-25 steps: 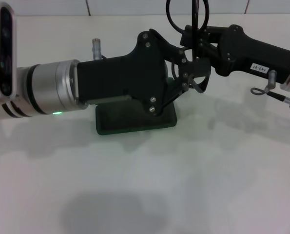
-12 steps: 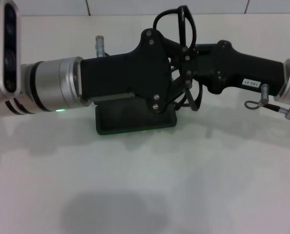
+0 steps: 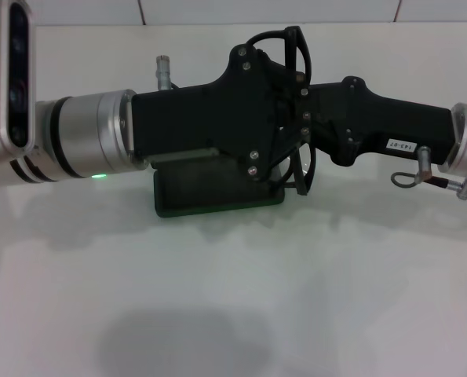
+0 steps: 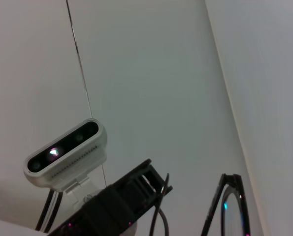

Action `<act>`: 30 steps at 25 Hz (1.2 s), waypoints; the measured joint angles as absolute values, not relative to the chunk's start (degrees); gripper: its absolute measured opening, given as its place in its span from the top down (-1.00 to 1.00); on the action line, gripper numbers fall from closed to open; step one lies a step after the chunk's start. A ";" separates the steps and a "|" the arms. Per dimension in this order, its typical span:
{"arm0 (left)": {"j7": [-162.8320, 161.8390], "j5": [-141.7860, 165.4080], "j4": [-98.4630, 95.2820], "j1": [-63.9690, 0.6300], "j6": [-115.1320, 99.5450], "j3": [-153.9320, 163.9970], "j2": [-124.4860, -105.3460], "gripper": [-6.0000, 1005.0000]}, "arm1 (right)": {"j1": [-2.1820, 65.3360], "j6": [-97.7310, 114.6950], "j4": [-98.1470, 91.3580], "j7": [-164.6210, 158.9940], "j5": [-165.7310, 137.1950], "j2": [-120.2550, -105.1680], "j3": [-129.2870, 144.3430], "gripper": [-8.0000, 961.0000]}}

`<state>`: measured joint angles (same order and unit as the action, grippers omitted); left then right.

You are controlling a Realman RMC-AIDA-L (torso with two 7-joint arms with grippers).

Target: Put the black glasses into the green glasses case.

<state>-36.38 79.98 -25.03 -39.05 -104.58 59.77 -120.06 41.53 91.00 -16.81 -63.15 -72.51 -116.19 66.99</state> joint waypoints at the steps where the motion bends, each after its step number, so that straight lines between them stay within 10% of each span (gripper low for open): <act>1: -36.37 79.98 -25.04 -39.05 -104.58 59.77 -120.06 0.99 | 41.46 91.17 -16.82 -63.15 -72.51 -116.19 67.01 0.76; 30: -36.29 79.98 -24.96 -39.02 -104.50 59.77 -120.07 0.99 | 41.59 92.59 -17.57 -61.89 -72.00 -116.19 69.51 0.76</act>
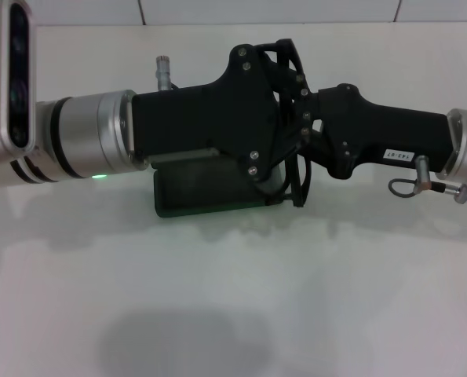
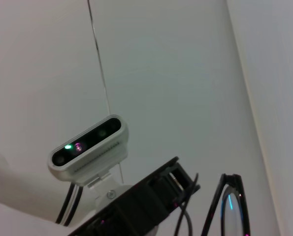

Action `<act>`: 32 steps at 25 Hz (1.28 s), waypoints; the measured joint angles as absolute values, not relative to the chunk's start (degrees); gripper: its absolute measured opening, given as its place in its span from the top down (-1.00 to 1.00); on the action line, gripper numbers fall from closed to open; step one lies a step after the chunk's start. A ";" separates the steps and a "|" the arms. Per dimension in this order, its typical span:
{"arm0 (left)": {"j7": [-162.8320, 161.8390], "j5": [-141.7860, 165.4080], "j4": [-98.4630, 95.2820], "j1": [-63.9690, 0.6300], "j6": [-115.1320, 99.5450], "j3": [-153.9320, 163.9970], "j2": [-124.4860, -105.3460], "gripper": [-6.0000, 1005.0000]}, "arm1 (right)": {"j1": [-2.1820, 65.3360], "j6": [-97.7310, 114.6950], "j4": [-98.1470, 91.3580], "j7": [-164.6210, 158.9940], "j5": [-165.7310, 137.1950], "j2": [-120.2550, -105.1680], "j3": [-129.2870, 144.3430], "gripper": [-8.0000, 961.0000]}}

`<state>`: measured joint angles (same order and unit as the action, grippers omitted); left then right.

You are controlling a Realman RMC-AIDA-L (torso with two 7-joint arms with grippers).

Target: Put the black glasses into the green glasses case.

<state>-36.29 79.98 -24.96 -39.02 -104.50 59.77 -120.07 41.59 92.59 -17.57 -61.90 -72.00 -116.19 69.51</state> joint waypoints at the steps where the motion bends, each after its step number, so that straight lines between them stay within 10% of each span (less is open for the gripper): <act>1: -36.29 79.98 -24.96 -39.02 -104.50 59.76 -120.10 0.99 | 41.57 92.66 -17.80 -61.89 -71.99 -116.19 69.81 0.76; 32: -36.30 79.98 -24.27 -38.30 -104.53 59.79 -120.23 0.99 | 39.88 90.10 -18.60 -61.67 -68.22 -115.88 69.98 0.75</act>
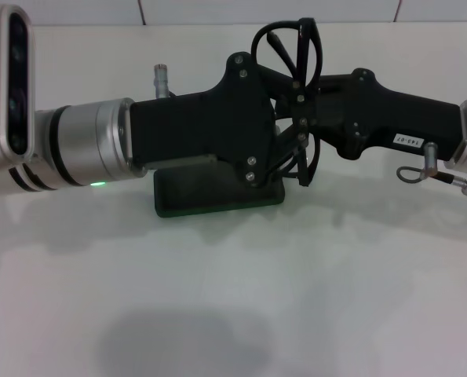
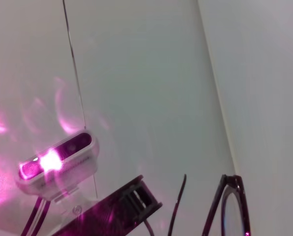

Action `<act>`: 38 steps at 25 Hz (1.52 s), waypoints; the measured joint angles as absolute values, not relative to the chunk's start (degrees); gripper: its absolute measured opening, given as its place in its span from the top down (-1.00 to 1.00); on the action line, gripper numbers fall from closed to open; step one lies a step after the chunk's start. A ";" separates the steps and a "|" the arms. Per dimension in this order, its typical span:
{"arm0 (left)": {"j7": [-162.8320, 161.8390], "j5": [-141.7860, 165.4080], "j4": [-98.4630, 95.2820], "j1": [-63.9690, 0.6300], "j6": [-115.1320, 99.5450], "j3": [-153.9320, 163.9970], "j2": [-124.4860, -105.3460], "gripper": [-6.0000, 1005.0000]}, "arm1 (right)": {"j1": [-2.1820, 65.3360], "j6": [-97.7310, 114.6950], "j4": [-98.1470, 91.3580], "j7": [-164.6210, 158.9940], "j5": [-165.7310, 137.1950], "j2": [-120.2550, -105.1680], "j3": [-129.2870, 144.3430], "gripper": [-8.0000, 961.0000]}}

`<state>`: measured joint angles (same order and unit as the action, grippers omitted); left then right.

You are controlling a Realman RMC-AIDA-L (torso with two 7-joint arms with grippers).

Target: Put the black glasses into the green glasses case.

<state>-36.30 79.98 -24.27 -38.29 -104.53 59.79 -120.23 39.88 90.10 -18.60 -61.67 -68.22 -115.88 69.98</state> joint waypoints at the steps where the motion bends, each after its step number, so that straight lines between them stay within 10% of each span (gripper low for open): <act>1: -36.30 79.98 -24.27 -38.30 -104.53 59.79 -120.24 0.99 | 39.88 90.09 -18.62 -61.54 -68.27 -115.87 70.08 0.75; 38: -36.69 78.74 -24.73 -33.93 -104.86 59.53 -119.71 0.99 | 38.80 87.29 -24.90 -59.55 -69.75 -114.73 73.80 0.76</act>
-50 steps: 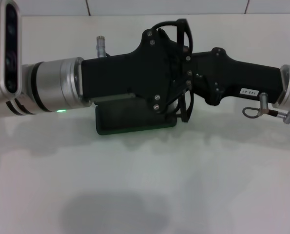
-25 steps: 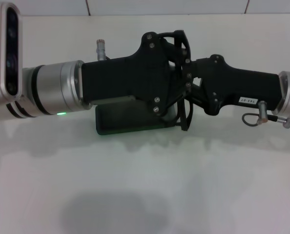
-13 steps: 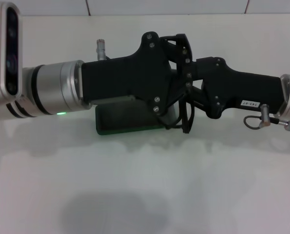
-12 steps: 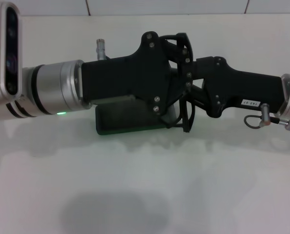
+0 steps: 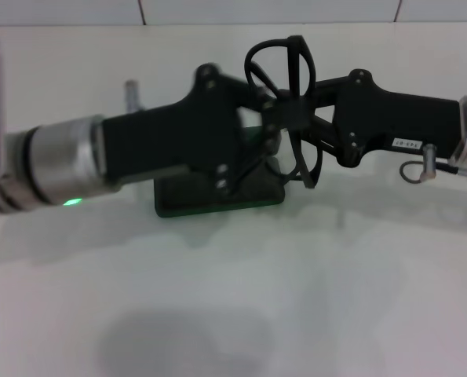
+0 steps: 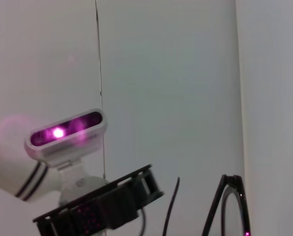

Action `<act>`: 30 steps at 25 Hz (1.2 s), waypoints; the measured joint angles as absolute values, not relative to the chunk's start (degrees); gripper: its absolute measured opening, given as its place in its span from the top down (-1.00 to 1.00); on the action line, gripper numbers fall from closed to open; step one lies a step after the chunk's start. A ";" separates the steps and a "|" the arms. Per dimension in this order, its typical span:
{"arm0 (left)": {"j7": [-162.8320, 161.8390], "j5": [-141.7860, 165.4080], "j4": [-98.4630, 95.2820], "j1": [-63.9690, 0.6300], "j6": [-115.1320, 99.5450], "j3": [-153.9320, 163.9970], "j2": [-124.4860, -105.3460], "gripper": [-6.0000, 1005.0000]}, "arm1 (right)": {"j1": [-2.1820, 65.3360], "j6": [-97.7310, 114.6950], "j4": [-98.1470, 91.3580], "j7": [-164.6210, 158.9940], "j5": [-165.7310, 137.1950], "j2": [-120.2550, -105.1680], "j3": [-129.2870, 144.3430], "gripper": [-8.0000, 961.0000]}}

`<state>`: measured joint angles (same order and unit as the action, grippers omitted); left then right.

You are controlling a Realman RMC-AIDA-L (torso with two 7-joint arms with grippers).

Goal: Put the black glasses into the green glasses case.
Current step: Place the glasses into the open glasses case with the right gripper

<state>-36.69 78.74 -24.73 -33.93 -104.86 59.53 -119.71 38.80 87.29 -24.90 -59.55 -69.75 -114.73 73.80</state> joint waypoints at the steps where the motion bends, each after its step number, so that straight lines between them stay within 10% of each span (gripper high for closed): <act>1: -36.89 78.70 -24.85 -32.81 -104.86 59.50 -119.48 0.99 | 38.89 86.79 -25.78 -59.91 -70.27 -114.47 73.80 0.76; 14: -42.82 88.86 -24.95 -19.81 -102.15 59.45 -113.71 0.99 | 42.26 78.09 -50.26 -80.01 -96.55 -113.60 73.73 0.76; 30: -44.07 92.33 -24.96 -13.56 -98.56 59.43 -113.45 0.99 | 53.04 63.55 -53.07 -90.31 -113.23 -116.14 96.55 0.76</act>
<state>-44.07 92.33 -24.96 -13.56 -98.56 59.43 -113.45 53.04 63.55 -53.07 -90.31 -113.23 -116.14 96.55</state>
